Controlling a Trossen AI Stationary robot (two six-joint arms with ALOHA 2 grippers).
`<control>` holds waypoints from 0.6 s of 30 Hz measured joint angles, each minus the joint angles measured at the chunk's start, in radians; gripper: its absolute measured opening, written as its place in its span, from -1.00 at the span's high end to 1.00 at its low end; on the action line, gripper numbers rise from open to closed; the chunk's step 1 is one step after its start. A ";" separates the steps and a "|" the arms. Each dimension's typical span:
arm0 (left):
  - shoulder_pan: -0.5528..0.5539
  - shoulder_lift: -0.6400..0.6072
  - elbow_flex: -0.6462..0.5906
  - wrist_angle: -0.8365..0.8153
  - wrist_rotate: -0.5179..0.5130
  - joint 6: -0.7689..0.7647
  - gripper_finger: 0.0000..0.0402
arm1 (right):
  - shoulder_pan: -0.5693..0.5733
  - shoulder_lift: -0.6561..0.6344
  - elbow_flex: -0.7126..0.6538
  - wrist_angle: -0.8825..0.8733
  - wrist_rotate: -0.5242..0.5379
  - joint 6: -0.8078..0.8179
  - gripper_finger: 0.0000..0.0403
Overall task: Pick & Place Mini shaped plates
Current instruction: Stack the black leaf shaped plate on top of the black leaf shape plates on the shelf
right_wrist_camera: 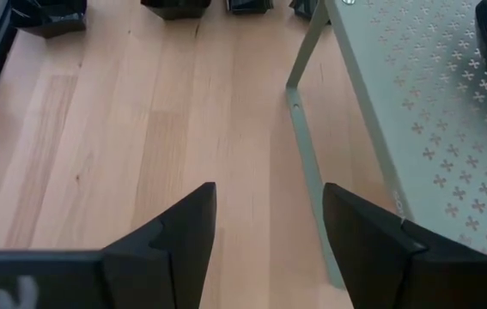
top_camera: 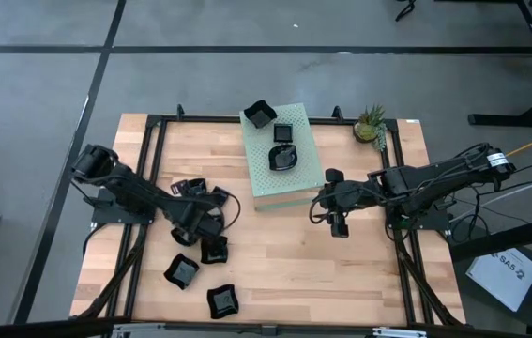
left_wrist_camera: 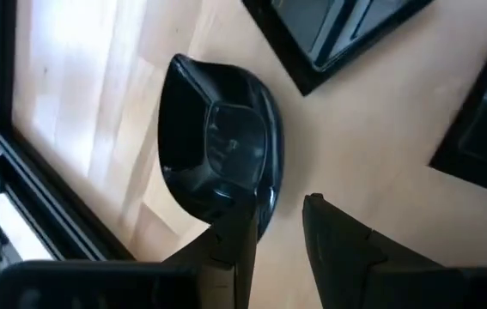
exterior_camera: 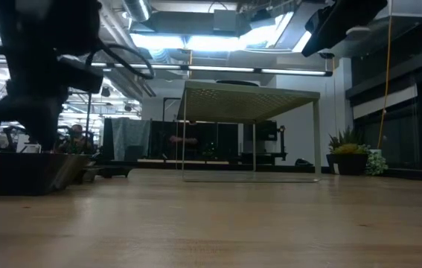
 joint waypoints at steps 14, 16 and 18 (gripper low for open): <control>0.097 0.000 -0.067 0.168 0.018 0.154 0.55 | 0.000 0.000 0.000 0.000 0.000 0.020 -0.05; 0.104 0.000 -0.067 0.170 0.015 0.154 0.56 | 0.000 0.000 0.000 0.000 0.000 0.020 -0.05; 0.107 0.000 -0.070 0.175 0.014 0.166 0.56 | 0.000 0.000 0.000 0.000 0.000 0.020 -0.05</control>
